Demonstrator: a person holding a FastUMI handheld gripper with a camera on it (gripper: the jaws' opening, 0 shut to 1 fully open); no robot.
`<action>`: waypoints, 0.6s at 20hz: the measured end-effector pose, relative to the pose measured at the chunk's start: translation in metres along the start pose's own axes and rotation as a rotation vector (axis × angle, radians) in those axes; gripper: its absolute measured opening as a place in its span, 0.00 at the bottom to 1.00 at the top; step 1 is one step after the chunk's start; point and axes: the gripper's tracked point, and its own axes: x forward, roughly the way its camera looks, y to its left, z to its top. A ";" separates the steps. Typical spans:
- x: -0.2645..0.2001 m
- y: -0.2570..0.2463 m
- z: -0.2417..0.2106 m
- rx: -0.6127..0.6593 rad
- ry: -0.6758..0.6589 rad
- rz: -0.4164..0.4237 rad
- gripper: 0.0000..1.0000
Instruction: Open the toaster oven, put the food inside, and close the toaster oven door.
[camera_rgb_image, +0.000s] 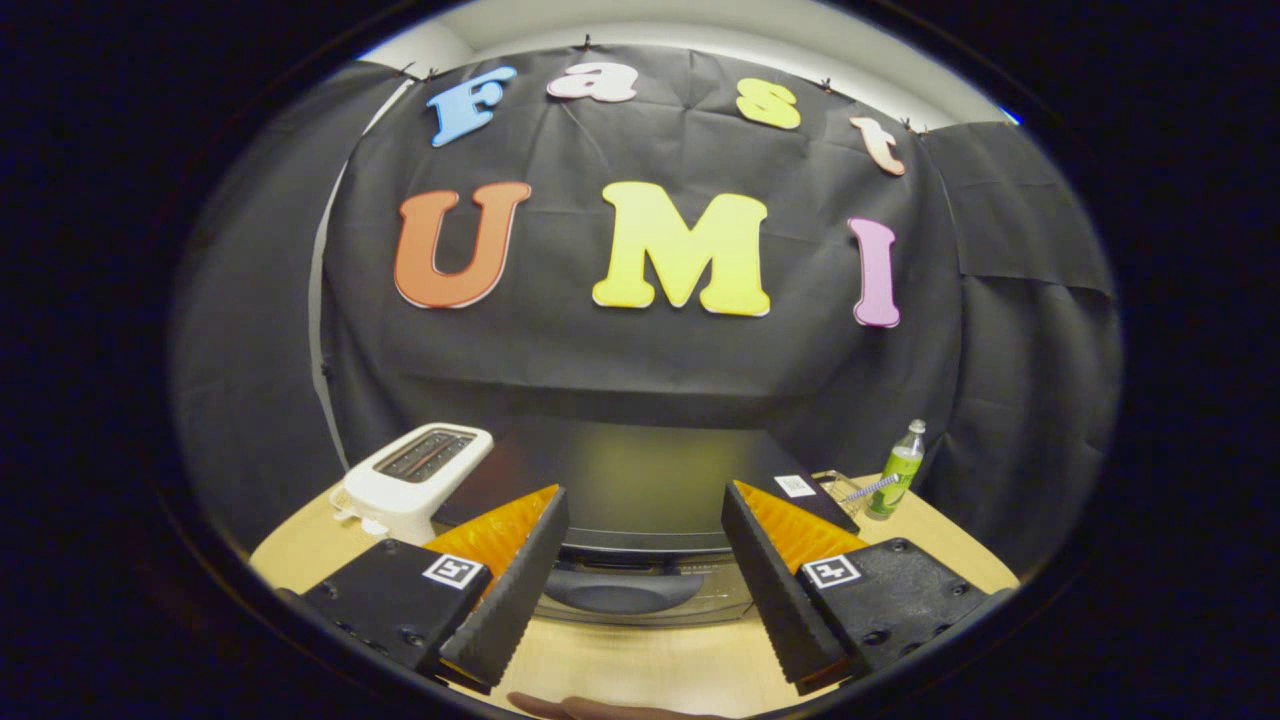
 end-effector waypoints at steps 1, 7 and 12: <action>0.006 -0.003 -0.010 0.010 0.027 -0.011 1.00; 0.022 0.011 -0.041 0.109 0.115 0.061 0.99; 0.010 0.010 -0.053 0.065 0.136 0.069 1.00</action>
